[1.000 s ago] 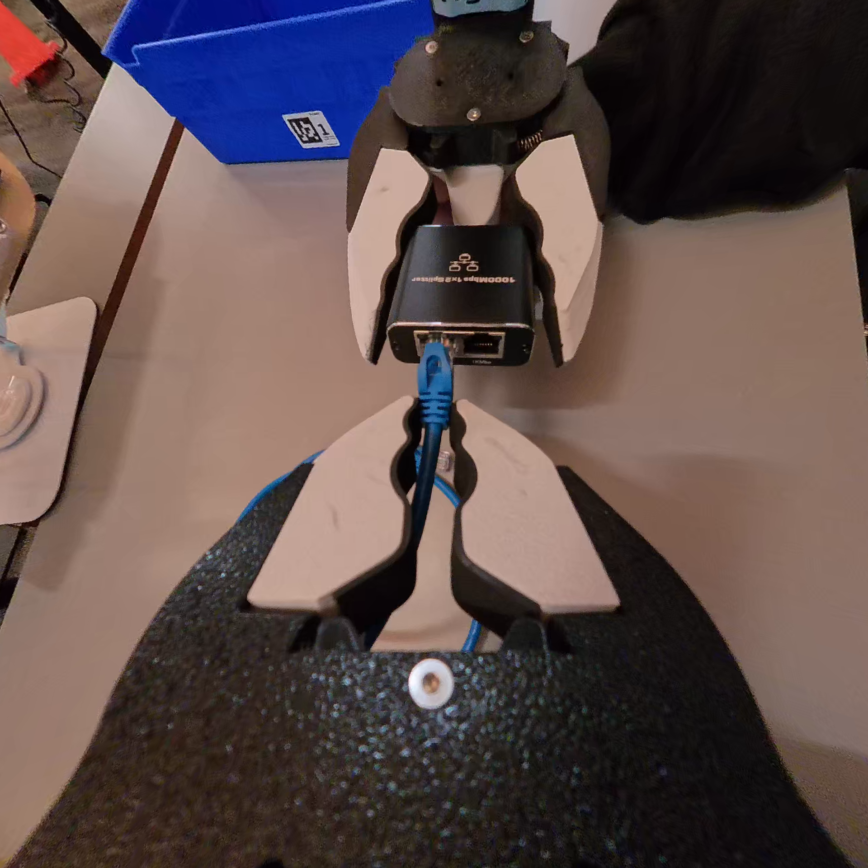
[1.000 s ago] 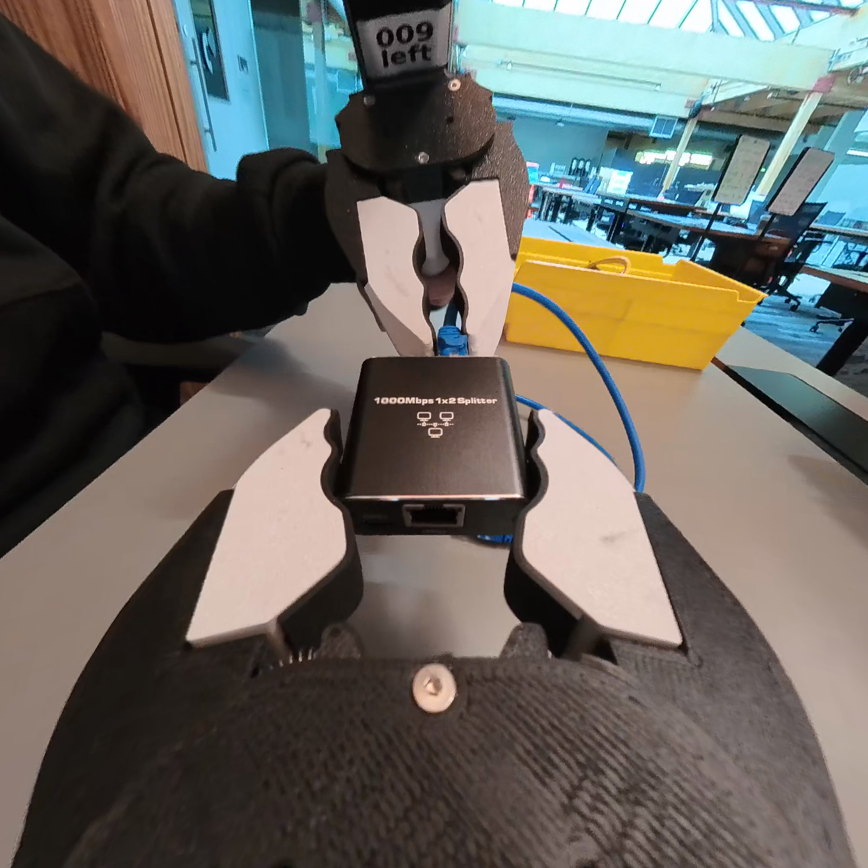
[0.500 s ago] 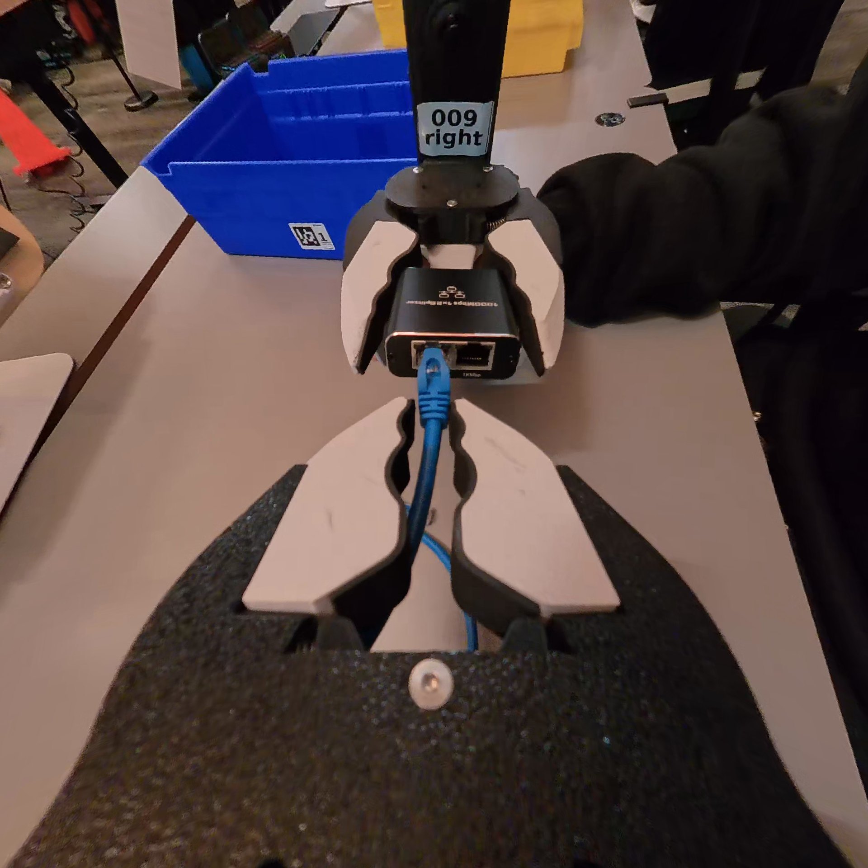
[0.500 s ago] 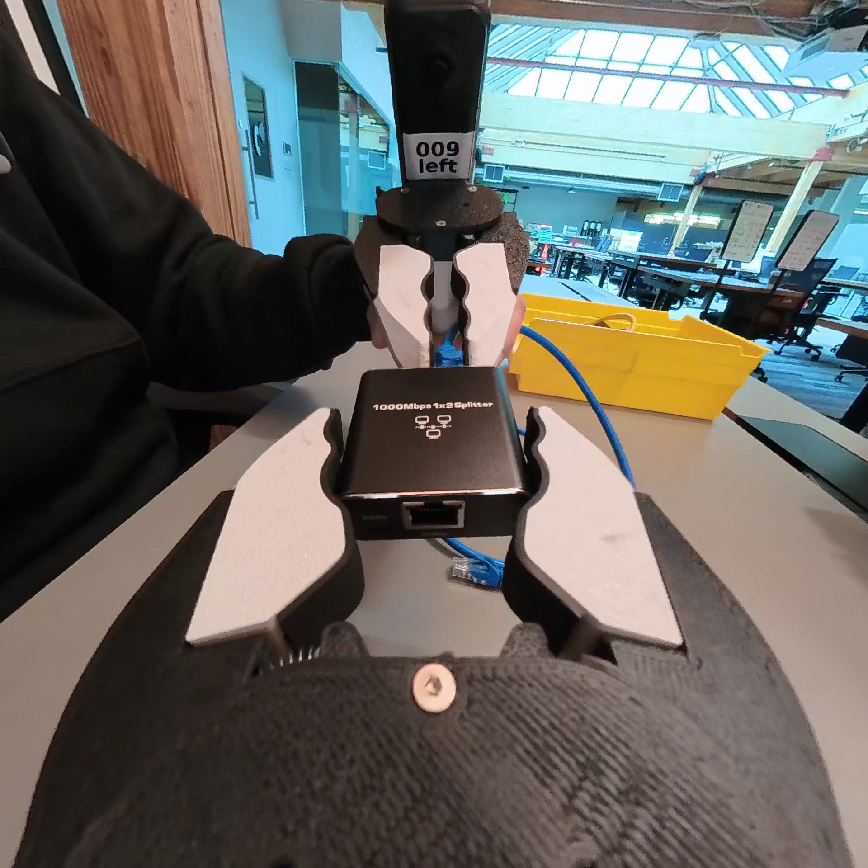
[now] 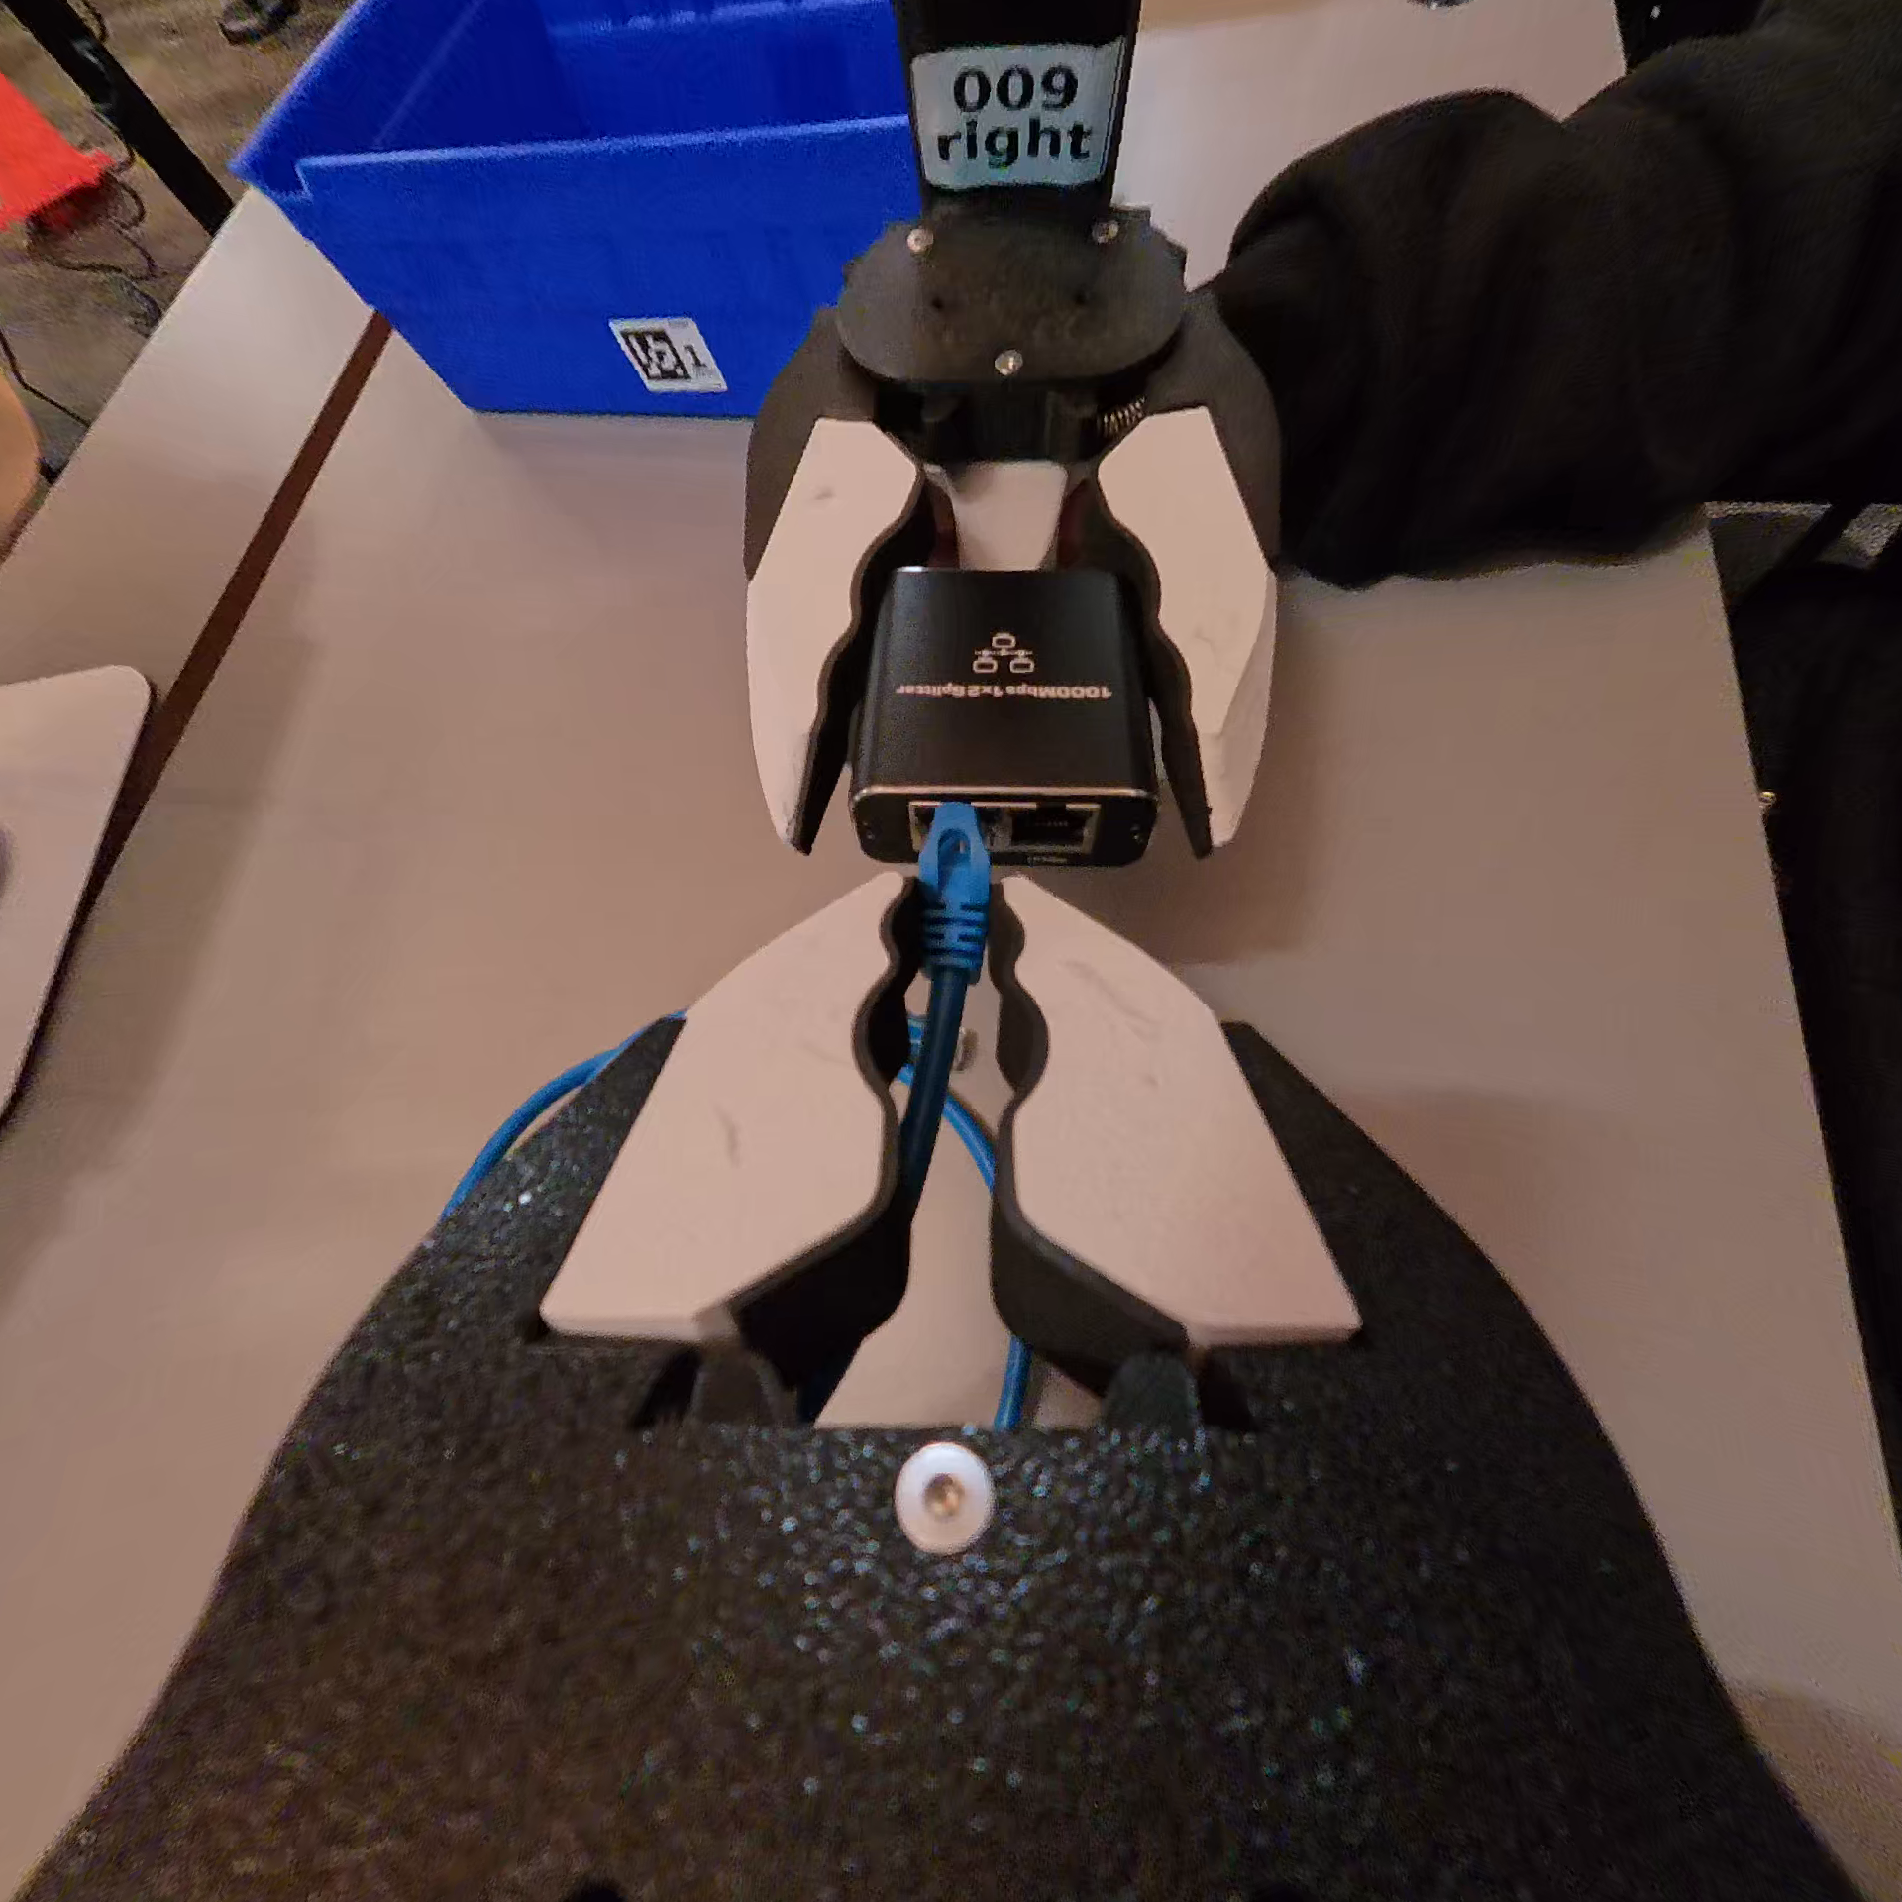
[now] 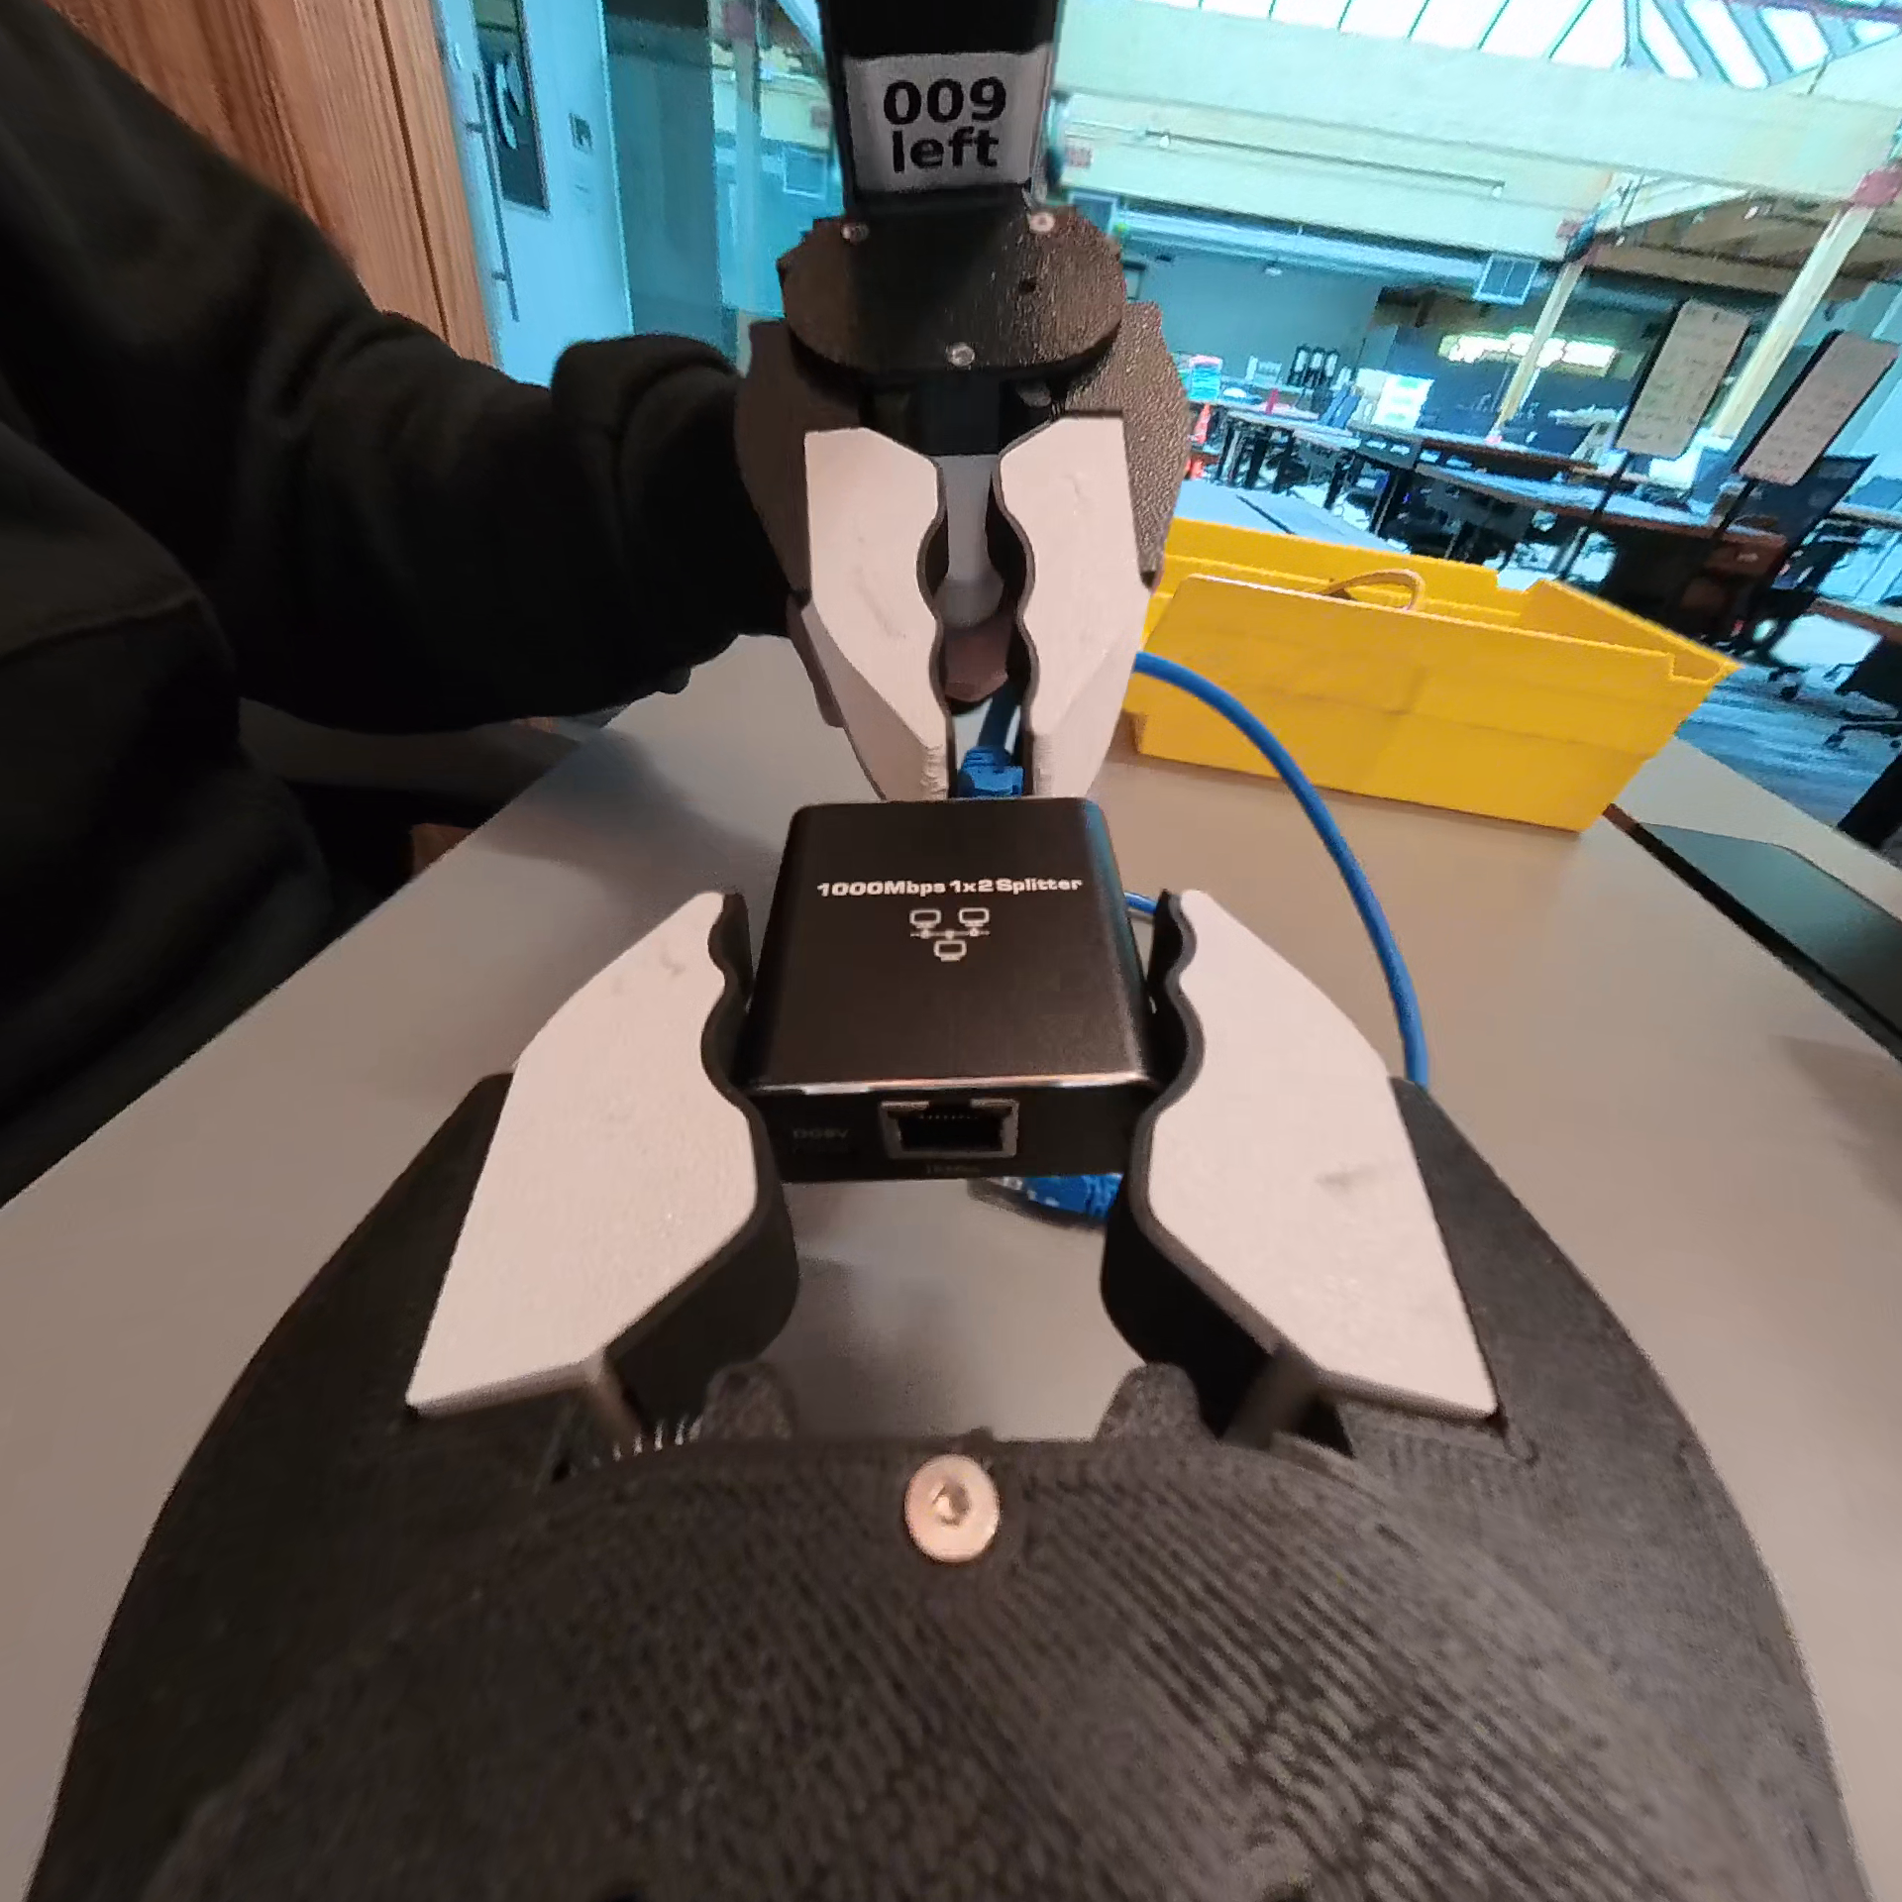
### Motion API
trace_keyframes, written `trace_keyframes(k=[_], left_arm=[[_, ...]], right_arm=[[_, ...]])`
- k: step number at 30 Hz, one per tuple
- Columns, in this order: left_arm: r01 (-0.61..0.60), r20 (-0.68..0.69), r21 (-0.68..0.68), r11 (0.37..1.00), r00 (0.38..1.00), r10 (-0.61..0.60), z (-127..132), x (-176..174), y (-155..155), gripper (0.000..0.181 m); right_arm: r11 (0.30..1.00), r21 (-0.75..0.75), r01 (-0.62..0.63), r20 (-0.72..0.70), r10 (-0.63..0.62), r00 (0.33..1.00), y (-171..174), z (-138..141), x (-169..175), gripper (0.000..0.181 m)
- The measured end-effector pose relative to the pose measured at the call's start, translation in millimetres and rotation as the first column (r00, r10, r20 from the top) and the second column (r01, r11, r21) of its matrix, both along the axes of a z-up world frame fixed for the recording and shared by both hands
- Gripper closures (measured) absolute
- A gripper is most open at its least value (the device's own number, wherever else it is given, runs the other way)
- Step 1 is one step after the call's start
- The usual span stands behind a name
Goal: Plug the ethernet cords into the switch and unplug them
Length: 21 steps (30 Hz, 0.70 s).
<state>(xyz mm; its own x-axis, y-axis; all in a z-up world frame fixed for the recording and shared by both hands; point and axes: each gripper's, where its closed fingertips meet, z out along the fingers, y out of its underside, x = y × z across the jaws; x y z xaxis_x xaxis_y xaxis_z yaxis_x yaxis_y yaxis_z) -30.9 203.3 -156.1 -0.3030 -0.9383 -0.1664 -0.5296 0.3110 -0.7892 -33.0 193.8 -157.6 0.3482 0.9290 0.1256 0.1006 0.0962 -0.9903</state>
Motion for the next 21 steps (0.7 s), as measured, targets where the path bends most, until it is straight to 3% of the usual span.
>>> trace_keyframes(k=[1, 3, 6, 8, 10, 13, 16, 18, 21], left_arm=[[-0.007, 0.009, -0.004, 1.0, 1.0, 0.007, -1, 0, 1, 0.17], [-0.015, 0.099, 0.002, 1.0, 0.995, 0.015, 11, 3, 1, 0.168], [-0.101, 0.308, 0.033, 0.994, 0.948, 0.087, 57, -6, 15, 0.144], [-0.181, 0.396, 0.039, 0.983, 0.906, 0.151, 85, -28, 39, 0.143], [-0.293, 0.403, 0.054, 0.955, 0.881, 0.247, 97, -61, 78, 0.144], [-0.491, 0.329, 0.17, 0.855, 0.846, 0.42, 98, -121, 156, 0.145], [-0.594, 0.211, 0.466, 0.656, 0.794, 0.57, 88, -185, 242, 0.145], [-0.509, 0.064, 0.599, 0.617, 0.799, 0.598, 70, -212, 277, 0.145], [-0.282, -0.166, 0.722, 0.631, 0.816, 0.554, 39, -229, 308, 0.145]], right_arm=[[1.0, 0.017, 0.007, -0.016, -0.007, 1.0, 1, 3, 1, 0.107], [1.0, 0.011, 0.001, -0.073, 0.0, 0.997, 1, 11, 4, 0.107], [0.999, -0.006, 0.05, -0.143, -0.05, 0.988, 5, 16, 21, 0.107], [0.997, -0.021, 0.076, -0.234, -0.079, 0.969, 9, 25, 34, 0.107], [0.997, -0.037, 0.074, -0.286, -0.081, 0.955, 10, 29, 41, 0.107], [0.997, -0.038, 0.063, -0.286, -0.072, 0.956, 10, 29, 42, 0.107], [0.998, -0.036, 0.045, -0.258, -0.052, 0.965, 9, 27, 38, 0.107], [0.999, -0.035, 0.031, -0.258, -0.039, 0.965, 7, 27, 37, 0.107], [0.999, -0.038, 0.017, -0.271, -0.027, 0.962, 6, 28, 38, 0.107]])
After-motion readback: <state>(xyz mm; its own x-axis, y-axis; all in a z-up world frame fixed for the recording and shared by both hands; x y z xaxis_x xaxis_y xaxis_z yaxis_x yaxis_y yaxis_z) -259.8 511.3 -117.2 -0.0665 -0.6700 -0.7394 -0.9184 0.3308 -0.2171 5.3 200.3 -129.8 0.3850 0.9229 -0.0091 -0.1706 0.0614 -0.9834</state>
